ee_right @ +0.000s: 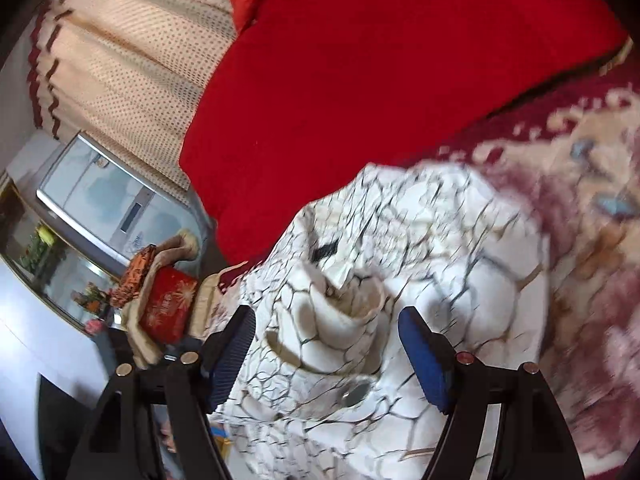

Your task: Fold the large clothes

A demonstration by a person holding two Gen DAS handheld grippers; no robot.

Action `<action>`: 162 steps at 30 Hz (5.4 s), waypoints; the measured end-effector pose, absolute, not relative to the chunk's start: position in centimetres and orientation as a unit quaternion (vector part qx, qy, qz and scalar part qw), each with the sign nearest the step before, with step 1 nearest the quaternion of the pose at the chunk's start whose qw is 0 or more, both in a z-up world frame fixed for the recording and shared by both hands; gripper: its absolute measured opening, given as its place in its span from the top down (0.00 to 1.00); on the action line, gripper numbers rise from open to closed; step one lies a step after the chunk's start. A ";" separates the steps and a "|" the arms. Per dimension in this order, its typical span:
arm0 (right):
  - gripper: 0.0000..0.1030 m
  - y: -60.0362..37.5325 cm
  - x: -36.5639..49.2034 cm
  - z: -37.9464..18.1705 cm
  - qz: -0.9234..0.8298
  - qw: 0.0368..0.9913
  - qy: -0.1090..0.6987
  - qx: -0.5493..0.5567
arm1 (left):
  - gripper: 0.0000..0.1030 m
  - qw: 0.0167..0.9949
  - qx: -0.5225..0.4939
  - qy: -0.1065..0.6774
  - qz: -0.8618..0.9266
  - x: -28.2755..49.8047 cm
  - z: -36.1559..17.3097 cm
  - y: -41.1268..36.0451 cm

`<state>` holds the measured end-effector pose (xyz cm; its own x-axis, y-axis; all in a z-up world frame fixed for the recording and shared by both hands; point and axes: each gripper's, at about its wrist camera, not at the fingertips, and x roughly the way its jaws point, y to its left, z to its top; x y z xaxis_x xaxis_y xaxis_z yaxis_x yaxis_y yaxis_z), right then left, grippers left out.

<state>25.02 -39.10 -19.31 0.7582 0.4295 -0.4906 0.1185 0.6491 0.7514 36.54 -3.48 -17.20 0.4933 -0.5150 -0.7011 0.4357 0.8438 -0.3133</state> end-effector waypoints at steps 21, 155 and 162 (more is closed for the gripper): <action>0.22 -39.8 26.9 -22.6 0.139 0.764 0.357 0.519 | 0.13 0.711 0.176 0.397 -0.553 23.8 -20.2 -16.7; 0.51 -32.9 21.1 -21.0 -0.004 0.903 0.398 0.164 | 0.02 0.900 0.188 0.391 -0.040 31.3 -24.0 -6.8; 0.51 -31.7 21.3 -20.7 -0.004 0.908 0.390 0.152 | 0.02 0.913 0.181 0.365 -0.034 30.4 -22.5 -7.0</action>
<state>21.25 -31.72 -20.70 0.6957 0.1122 -0.7095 0.1256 0.9535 0.2739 30.38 -6.98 -22.49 0.7312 0.0711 -0.6785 0.1938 0.9319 0.3065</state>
